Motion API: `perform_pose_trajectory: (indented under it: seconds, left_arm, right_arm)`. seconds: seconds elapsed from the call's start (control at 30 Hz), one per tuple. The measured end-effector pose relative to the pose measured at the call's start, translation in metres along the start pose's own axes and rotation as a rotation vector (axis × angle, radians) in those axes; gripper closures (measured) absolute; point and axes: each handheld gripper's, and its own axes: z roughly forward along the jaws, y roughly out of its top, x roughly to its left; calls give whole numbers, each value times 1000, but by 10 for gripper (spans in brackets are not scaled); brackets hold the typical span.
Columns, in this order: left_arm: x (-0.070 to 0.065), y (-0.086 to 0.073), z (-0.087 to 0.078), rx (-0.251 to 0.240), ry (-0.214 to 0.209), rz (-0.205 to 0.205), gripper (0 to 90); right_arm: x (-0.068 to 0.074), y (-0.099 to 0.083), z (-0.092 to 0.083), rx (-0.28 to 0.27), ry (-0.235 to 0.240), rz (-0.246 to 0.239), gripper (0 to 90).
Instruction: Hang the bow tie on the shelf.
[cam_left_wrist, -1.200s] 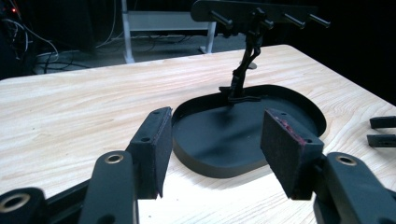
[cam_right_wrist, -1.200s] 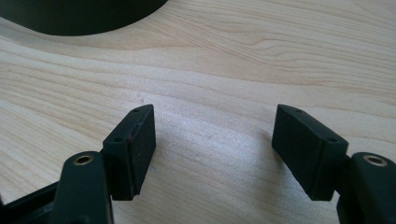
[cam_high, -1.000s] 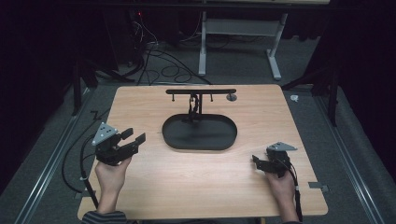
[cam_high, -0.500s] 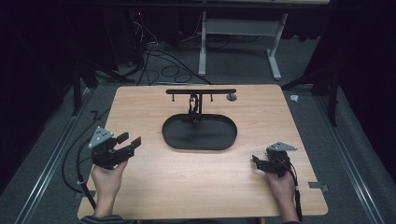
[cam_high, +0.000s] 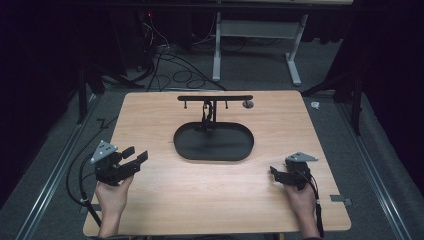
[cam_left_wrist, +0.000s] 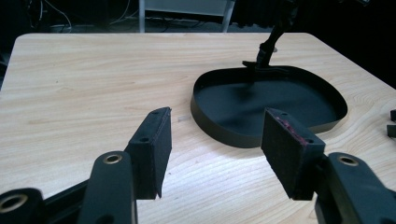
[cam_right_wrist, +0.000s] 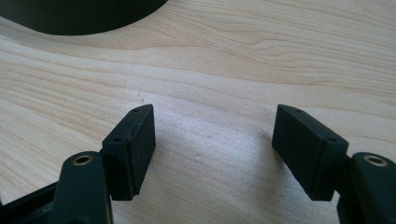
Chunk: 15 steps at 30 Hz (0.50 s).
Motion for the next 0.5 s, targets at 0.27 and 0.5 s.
perform_pose_trajectory:
  seconds: [0.27, 0.5]
  left_arm:
    - [5, -9, 2, 23, 1, -24, 433]
    - [8, -15, 6, 51, 1, -38, 427]
  right_arm:
    - [0, 0, 0, 0, 0, 0, 314]
    - [0, 0, 0, 0, 0, 0, 314]
